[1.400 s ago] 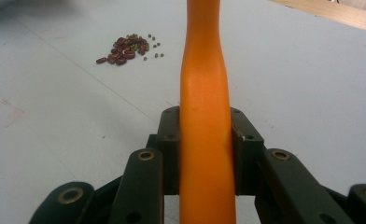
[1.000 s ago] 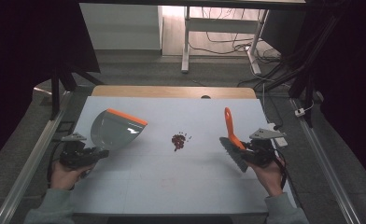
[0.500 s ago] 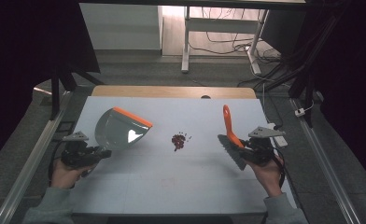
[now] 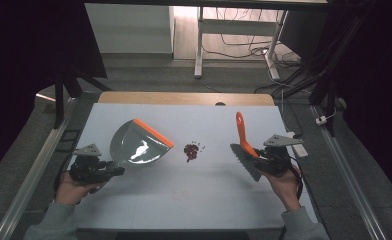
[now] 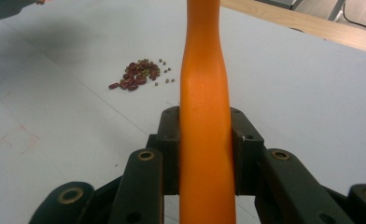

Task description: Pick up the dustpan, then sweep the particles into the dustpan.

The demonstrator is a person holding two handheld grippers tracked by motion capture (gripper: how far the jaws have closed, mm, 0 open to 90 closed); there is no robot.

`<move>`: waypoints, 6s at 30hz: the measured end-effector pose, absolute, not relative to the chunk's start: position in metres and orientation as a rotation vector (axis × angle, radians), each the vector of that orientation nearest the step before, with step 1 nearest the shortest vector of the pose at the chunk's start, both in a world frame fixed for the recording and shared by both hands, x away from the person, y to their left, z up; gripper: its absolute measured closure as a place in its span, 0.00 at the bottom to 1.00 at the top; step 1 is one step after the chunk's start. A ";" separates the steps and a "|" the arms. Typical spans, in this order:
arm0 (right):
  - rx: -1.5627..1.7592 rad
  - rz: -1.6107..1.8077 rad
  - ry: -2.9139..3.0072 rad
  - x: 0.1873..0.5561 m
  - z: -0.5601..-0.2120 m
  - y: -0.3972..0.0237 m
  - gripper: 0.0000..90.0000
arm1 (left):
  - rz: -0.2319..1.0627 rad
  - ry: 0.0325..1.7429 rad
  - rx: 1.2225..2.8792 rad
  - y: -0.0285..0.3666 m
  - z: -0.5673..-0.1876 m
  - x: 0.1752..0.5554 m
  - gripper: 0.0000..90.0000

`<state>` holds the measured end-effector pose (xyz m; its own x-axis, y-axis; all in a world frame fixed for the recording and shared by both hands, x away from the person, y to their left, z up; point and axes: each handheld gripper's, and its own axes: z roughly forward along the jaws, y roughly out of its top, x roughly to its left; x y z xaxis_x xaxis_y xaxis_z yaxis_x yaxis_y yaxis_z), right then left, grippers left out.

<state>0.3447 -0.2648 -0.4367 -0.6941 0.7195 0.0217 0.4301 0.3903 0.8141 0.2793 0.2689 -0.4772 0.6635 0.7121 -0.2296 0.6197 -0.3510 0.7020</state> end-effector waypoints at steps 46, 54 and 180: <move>0.919 1.292 2.313 0.385 -0.427 -0.207 0.78 | -0.006 0.956 2.374 0.227 -0.493 0.282 0.69; 0.919 1.290 2.338 0.398 -0.431 -0.195 0.78 | -0.014 0.951 2.386 0.224 -0.496 0.282 0.69; 0.654 0.926 2.694 0.418 -0.480 -0.057 0.78 | -0.133 0.929 2.420 0.185 -0.507 0.305 0.69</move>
